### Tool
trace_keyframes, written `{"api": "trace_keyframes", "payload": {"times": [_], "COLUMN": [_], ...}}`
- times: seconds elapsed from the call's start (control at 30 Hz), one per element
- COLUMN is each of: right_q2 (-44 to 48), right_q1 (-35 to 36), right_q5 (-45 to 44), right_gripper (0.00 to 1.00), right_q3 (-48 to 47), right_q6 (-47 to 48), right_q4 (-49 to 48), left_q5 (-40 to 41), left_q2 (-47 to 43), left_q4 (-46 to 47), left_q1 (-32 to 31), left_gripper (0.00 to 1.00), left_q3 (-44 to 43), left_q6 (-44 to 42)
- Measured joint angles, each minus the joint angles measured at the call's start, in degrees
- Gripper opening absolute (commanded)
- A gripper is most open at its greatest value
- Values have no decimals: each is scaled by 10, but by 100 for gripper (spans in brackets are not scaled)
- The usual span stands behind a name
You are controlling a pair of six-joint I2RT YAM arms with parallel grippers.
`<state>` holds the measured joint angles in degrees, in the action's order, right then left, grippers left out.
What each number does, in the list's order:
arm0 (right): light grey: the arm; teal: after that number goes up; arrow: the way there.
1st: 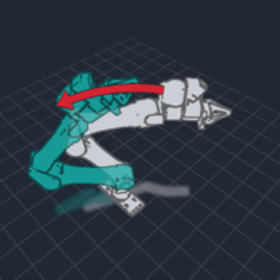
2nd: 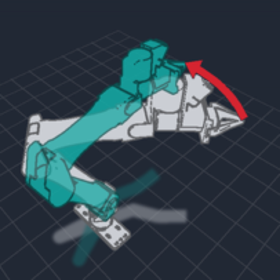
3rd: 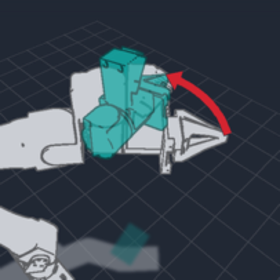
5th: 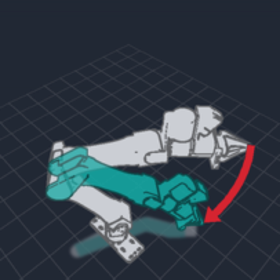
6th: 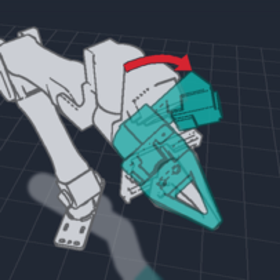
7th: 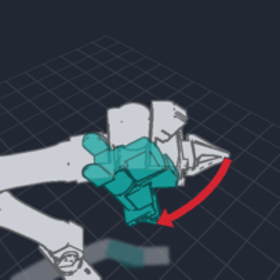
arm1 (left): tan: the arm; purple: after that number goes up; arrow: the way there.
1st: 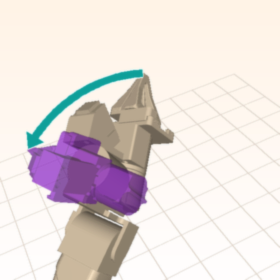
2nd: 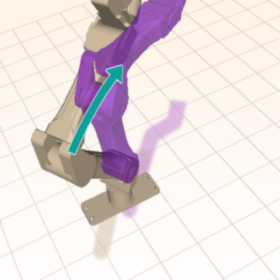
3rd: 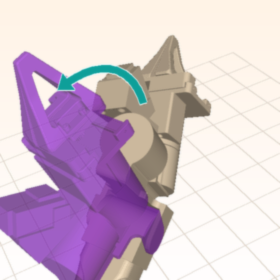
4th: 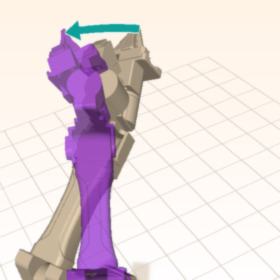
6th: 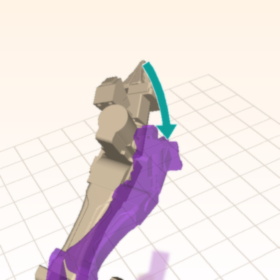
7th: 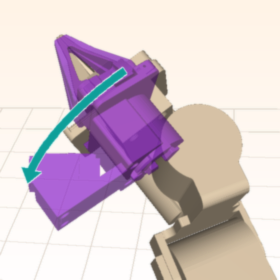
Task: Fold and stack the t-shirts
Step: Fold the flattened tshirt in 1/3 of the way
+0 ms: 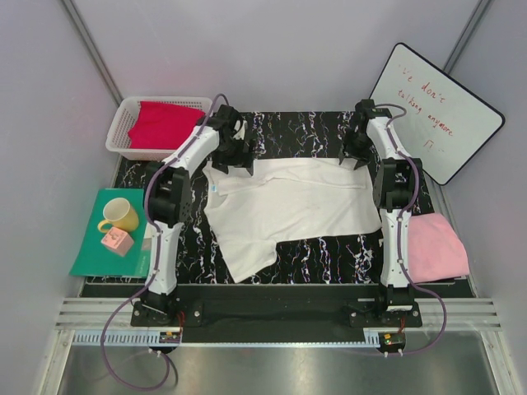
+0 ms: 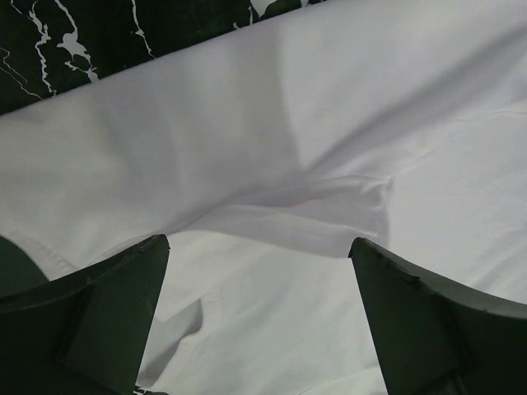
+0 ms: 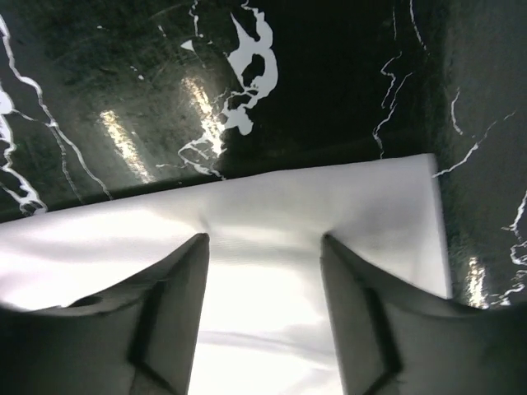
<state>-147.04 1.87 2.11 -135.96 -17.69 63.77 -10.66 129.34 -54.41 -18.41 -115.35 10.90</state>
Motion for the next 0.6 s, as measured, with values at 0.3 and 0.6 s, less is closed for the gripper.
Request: {"api": "trace_keyframes", "payload": {"times": [0.3, 0.6], "right_q2": [38, 115], "right_q1": [-2, -3], "right_q5": [10, 42], "right_gripper": [100, 100], "right_q3": [17, 40], "right_q6": [28, 31], "right_q4": [-10, -22], "left_q5": [3, 3], "left_q2": [51, 56], "left_q4": [-3, -6], "left_q1": [2, 2], "left_gripper": [94, 65], "left_q3": [-9, -66], "left_q6": [0, 10]}}
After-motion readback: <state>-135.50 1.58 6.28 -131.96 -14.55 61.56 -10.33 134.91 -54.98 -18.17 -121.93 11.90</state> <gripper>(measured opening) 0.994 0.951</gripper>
